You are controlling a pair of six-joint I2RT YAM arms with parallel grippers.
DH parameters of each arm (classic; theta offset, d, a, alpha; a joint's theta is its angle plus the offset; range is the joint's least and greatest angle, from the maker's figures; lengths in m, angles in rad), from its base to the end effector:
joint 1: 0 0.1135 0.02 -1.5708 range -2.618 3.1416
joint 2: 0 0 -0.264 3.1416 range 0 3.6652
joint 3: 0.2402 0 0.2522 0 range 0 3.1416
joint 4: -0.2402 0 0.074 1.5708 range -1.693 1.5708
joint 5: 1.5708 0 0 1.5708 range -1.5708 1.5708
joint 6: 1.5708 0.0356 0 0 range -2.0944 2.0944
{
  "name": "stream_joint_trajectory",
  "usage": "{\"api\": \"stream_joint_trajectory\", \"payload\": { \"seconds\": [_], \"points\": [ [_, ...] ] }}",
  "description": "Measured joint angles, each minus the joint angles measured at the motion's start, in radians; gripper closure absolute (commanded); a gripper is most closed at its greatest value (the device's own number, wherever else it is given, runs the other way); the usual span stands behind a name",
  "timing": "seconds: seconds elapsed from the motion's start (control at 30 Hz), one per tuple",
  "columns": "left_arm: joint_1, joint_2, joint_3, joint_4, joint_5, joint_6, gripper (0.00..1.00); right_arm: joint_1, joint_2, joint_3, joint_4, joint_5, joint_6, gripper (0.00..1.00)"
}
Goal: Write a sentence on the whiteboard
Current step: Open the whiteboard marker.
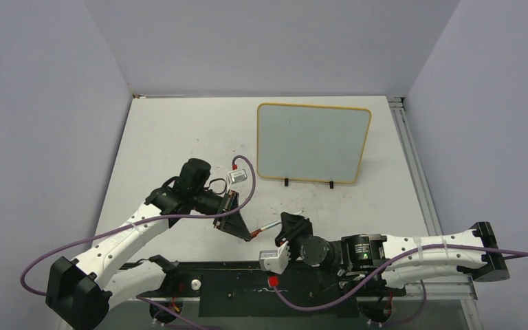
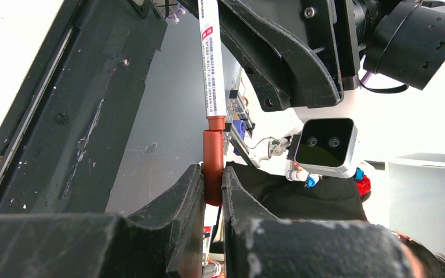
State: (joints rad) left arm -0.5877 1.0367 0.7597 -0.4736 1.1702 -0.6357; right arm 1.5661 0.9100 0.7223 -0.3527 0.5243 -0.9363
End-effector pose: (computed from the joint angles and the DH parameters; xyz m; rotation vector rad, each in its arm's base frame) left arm 0.1499 -0.1392 0.2715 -0.6265 -2.3893 1.8799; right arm 0.0188 0.1996 0.2812 -1.8150 0.9228 -0.1606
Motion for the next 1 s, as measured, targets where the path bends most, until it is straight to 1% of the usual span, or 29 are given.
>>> {"api": "stream_joint_trajectory", "payload": {
  "seconds": [0.57,1.0],
  "points": [
    [0.0,0.006,0.0,0.0,0.013,0.0,1.0,0.023,0.0,-0.008,0.006,0.016,-0.016,0.95],
    [-0.001,0.023,0.0,-0.002,0.018,0.0,1.0,0.081,-0.005,-0.041,0.053,0.109,-0.095,0.95]
  ]
}}
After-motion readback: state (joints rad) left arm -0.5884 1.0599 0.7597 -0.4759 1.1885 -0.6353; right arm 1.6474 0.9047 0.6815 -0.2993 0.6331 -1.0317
